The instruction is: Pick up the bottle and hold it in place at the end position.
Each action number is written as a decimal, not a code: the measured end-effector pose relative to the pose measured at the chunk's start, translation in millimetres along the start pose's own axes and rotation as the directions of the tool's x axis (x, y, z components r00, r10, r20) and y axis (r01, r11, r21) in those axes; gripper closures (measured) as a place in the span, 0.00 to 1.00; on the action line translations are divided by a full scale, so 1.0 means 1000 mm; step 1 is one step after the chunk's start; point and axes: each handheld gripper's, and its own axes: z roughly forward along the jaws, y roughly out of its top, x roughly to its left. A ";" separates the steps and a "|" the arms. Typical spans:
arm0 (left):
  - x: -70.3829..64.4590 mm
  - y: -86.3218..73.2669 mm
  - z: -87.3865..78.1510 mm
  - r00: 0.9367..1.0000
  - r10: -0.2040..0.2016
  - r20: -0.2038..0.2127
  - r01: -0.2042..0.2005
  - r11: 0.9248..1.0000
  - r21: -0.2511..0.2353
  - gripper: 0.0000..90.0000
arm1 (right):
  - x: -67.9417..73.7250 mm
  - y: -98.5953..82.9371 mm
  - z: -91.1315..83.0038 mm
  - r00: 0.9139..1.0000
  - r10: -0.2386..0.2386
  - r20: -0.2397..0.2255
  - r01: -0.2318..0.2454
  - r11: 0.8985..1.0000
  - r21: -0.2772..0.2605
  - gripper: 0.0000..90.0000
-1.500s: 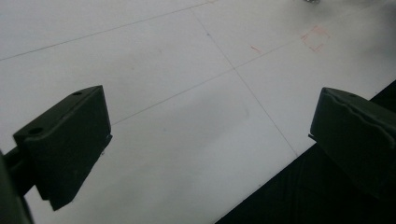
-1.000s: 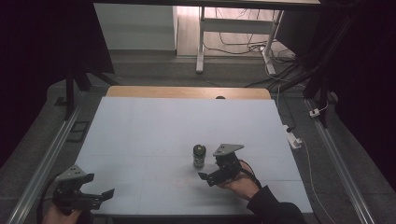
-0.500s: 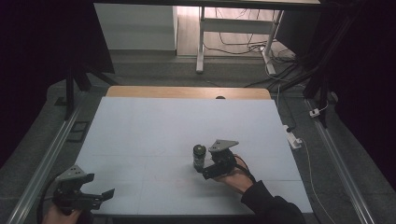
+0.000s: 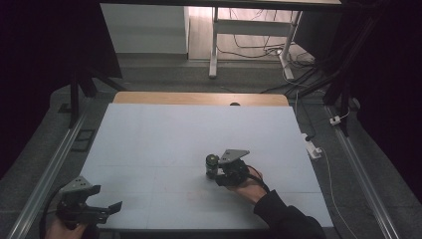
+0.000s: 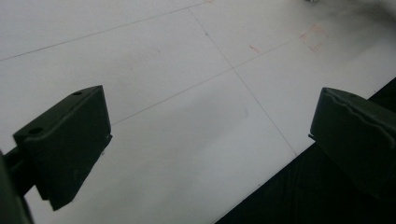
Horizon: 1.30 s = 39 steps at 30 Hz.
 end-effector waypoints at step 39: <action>0.001 0.000 0.000 1.000 -0.001 0.007 0.001 1.000 0.004 0.00 | -0.024 0.035 -0.002 0.996 0.081 -0.021 -0.082 0.996 -0.033 0.59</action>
